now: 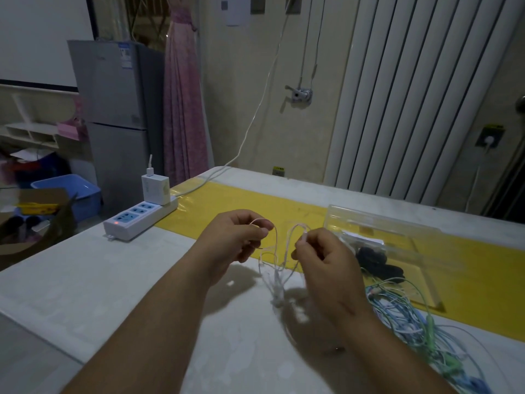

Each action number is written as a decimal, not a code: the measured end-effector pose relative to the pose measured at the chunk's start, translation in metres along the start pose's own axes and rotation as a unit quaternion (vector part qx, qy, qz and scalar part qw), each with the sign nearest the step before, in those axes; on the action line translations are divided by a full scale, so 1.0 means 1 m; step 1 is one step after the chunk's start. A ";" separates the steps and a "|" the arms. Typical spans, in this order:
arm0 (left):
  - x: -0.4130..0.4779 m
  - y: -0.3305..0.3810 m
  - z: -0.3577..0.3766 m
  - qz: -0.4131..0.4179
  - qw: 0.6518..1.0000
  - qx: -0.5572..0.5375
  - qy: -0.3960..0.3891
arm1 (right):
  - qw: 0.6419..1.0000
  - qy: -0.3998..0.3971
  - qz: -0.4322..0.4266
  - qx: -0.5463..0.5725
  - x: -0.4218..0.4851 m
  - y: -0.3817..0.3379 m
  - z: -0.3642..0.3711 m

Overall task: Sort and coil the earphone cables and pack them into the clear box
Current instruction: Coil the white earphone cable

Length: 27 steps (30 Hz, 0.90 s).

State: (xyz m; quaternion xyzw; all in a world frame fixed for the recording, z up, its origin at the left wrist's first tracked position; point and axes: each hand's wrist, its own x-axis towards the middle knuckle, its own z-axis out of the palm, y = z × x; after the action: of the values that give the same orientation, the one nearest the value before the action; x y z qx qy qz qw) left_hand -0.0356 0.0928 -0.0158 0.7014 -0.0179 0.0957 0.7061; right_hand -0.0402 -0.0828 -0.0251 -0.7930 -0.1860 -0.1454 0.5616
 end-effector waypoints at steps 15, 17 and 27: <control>0.013 -0.013 -0.013 -0.074 0.948 0.127 0.282 | 0.995 0.002 0.034 0.091 0.007 0.009 -0.008; 0.009 -0.009 -0.009 -0.013 0.939 0.181 0.293 | 0.996 -0.007 0.030 0.082 0.006 0.010 -0.007; -0.008 -0.004 0.012 0.056 0.980 0.162 -0.097 | 0.999 0.007 0.005 0.051 0.005 0.004 -0.010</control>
State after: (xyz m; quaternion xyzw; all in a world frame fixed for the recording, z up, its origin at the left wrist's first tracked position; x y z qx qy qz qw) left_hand -0.0411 0.0799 -0.0211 0.8101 -0.1103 0.0684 0.5718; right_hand -0.0344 -0.0928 -0.0235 -0.7633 -0.1850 -0.1387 0.6032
